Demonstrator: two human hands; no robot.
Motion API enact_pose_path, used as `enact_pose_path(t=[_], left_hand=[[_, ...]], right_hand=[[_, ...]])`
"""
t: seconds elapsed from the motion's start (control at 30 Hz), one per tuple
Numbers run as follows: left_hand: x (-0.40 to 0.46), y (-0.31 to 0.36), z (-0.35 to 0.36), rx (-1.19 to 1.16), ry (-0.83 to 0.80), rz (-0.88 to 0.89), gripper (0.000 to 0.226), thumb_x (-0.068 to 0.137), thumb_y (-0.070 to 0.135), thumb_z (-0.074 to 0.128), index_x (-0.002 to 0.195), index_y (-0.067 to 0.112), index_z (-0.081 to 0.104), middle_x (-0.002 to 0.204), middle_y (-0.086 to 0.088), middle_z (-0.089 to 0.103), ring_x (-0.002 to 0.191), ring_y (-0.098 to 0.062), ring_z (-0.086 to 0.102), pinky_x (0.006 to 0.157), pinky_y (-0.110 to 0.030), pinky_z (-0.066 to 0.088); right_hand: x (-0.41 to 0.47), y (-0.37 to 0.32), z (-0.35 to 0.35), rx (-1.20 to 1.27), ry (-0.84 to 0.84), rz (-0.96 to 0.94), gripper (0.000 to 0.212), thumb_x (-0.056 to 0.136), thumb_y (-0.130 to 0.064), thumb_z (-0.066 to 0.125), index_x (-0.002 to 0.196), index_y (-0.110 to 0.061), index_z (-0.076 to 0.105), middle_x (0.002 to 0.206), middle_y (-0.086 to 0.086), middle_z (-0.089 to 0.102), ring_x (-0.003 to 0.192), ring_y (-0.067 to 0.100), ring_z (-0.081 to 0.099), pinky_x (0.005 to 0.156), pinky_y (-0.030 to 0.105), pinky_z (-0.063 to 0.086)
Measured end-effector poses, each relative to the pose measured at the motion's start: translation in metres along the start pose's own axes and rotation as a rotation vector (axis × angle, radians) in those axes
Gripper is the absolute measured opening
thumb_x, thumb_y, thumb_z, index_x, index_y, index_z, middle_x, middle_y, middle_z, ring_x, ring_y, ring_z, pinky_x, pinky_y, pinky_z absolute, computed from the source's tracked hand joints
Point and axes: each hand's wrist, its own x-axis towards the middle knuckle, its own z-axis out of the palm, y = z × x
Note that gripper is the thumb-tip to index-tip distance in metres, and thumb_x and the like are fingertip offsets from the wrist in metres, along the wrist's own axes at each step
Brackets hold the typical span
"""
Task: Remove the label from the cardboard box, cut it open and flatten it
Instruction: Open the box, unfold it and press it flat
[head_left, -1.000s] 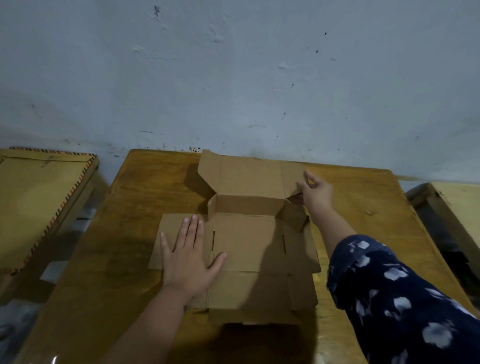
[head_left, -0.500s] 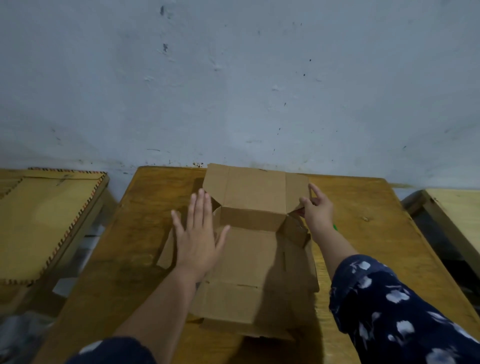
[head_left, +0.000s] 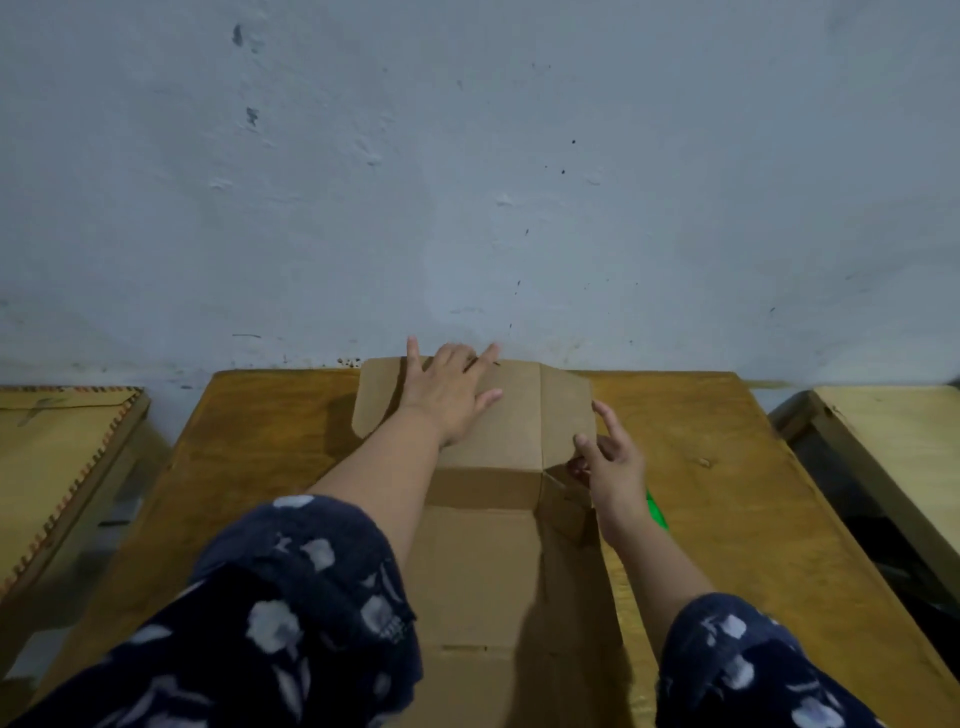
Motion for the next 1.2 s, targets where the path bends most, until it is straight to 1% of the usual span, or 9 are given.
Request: enact_pose_path(t=[0.1,0.2,0.3,0.4,0.5,0.6,0.77,1.0,1.2], left_hand=[[0.006,0.003,-0.001,-0.035,-0.013,0.008,0.057,0.099,0.051,0.023,0.151,0.035,0.005,0.141,-0.009,0.030,0.134,-0.028,0.024,0.114,-0.061,-0.002],[0.006,0.003,0.000,-0.027,0.038,0.020,0.058,0.098,0.051,0.024,0.151,0.036,0.004,0.135,-0.009,0.033,0.129,-0.028,0.028,0.115,-0.058,0.000],[0.004,0.004,-0.001,-0.021,0.081,0.055,0.058,0.098,0.051,0.025,0.151,0.035,0.005,0.131,-0.008,0.036,0.125,-0.027,0.032,0.116,-0.056,0.001],[0.004,0.003,-0.004,-0.030,0.112,0.055,0.058,0.099,0.050,0.025,0.151,0.035,0.004,0.129,-0.007,0.036,0.123,-0.027,0.032,0.116,-0.055,0.001],[0.004,0.000,-0.007,-0.039,0.117,0.060,0.058,0.099,0.049,0.025,0.151,0.036,0.002,0.128,-0.007,0.036,0.121,-0.026,0.032,0.116,-0.055,0.001],[0.005,0.000,-0.012,-0.046,0.148,0.060,0.057,0.099,0.048,0.025,0.151,0.036,0.004,0.128,-0.007,0.036,0.120,-0.026,0.033,0.116,-0.054,0.003],[0.009,-0.004,-0.030,-0.045,0.237,0.083,0.056,0.100,0.045,0.028,0.151,0.035,0.008,0.127,-0.007,0.038,0.117,-0.027,0.034,0.116,-0.050,0.007],[-0.004,0.002,-0.020,-0.005,0.271,0.132,0.054,0.102,0.038,0.032,0.151,0.034,0.010,0.124,-0.007,0.041,0.112,-0.026,0.036,0.112,-0.043,0.018],[-0.020,0.006,-0.004,-0.040,0.269,0.123,0.055,0.101,0.038,0.032,0.151,0.033,0.010,0.122,-0.007,0.043,0.111,-0.026,0.037,0.111,-0.042,0.019]], right_hand=[[-0.006,0.000,-0.010,-0.034,-0.105,0.048,0.066,0.089,-0.012,0.061,0.144,-0.033,0.031,0.103,0.009,0.065,0.078,0.015,0.061,0.072,0.027,0.052],[-0.013,0.006,-0.028,-0.176,-0.307,0.160,0.098,0.076,-0.023,0.077,0.147,-0.041,0.013,0.114,0.008,0.064,0.106,0.018,0.060,0.097,0.035,0.045],[-0.017,0.004,-0.036,-0.297,-0.382,0.232,0.087,0.068,-0.031,0.081,0.143,-0.023,0.036,0.104,0.000,0.070,0.111,0.016,0.059,0.106,0.038,0.039],[-0.018,-0.002,-0.035,-0.479,-0.443,0.193,0.043,0.076,-0.027,0.076,0.116,-0.017,0.064,0.100,-0.005,0.069,0.103,0.012,0.060,0.095,0.028,0.046],[-0.017,0.003,-0.032,-0.538,-0.370,0.149,0.012,0.083,-0.017,0.070,0.094,-0.017,0.072,0.086,-0.004,0.068,0.084,0.010,0.061,0.071,0.020,0.048],[-0.016,0.013,-0.024,-0.504,-0.197,0.074,0.017,0.085,-0.015,0.066,0.101,-0.018,0.071,0.090,-0.005,0.069,0.085,0.007,0.062,0.071,0.021,0.049],[-0.001,0.011,-0.013,-0.474,-0.107,0.034,0.018,0.086,-0.016,0.065,0.103,-0.018,0.072,0.097,-0.001,0.072,0.093,0.015,0.064,0.089,0.040,0.052],[0.010,0.006,-0.018,-0.701,-0.095,-0.035,0.021,0.083,-0.019,0.069,0.103,-0.013,0.068,0.102,0.004,0.070,0.090,0.016,0.061,0.077,0.028,0.048],[0.000,-0.007,-0.023,-0.427,-0.134,0.109,0.042,0.088,-0.008,0.058,0.128,-0.022,0.052,0.121,0.002,0.059,0.106,0.016,0.054,0.086,0.031,0.051]])
